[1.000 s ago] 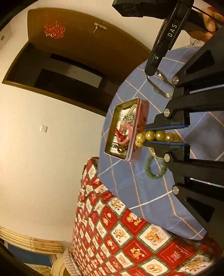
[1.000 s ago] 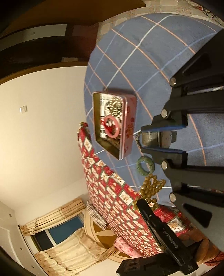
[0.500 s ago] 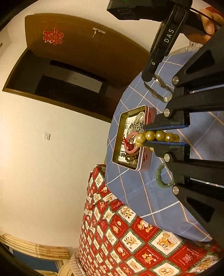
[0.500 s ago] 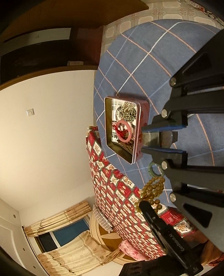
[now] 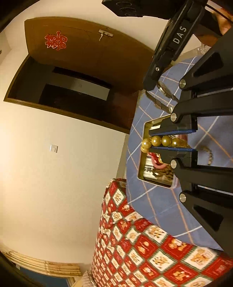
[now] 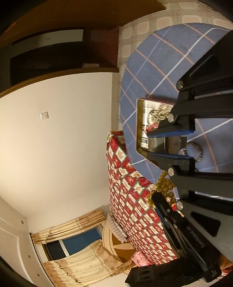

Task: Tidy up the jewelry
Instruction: 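Carry the pearl strand and wristwatch over the tin with both tools, then open both tools to drop the pearl strand and watch into the tin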

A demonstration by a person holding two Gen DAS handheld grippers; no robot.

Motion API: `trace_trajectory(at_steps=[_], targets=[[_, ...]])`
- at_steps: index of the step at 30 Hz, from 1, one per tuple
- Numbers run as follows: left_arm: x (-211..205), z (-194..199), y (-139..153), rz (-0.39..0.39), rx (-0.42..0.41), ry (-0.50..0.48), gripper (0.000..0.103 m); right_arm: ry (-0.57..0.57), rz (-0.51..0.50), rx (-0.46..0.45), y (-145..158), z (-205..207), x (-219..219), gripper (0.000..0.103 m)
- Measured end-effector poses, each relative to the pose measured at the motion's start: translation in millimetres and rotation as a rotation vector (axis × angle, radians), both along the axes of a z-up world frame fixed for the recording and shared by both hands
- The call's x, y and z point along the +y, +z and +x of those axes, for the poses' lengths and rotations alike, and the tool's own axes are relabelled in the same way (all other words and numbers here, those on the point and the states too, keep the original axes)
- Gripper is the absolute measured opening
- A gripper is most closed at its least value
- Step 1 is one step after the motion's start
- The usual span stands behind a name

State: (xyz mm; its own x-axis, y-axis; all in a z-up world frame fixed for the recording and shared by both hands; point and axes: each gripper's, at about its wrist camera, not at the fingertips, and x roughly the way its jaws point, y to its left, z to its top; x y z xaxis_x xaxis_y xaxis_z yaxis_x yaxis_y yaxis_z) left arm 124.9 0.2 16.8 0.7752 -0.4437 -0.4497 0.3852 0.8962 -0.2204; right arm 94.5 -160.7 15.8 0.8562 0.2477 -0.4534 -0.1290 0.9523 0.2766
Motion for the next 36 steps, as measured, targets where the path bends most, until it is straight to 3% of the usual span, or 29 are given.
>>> trace_trajectory(at_steps=[9,23,36], targets=[[-23,45,-3,0.033,0.015,-0.011,0.010,-0.033,-0.001,0.006,1,40,-6,0.019],[-48,108,-40,0.054,0.099,-0.012,0.010,-0.106,-0.006,0.115,-38,90,-29,0.019],[-57,137,-81,0.109,0.179,0.007,0.010,-0.115,0.016,0.206,-81,119,-37,0.019]])
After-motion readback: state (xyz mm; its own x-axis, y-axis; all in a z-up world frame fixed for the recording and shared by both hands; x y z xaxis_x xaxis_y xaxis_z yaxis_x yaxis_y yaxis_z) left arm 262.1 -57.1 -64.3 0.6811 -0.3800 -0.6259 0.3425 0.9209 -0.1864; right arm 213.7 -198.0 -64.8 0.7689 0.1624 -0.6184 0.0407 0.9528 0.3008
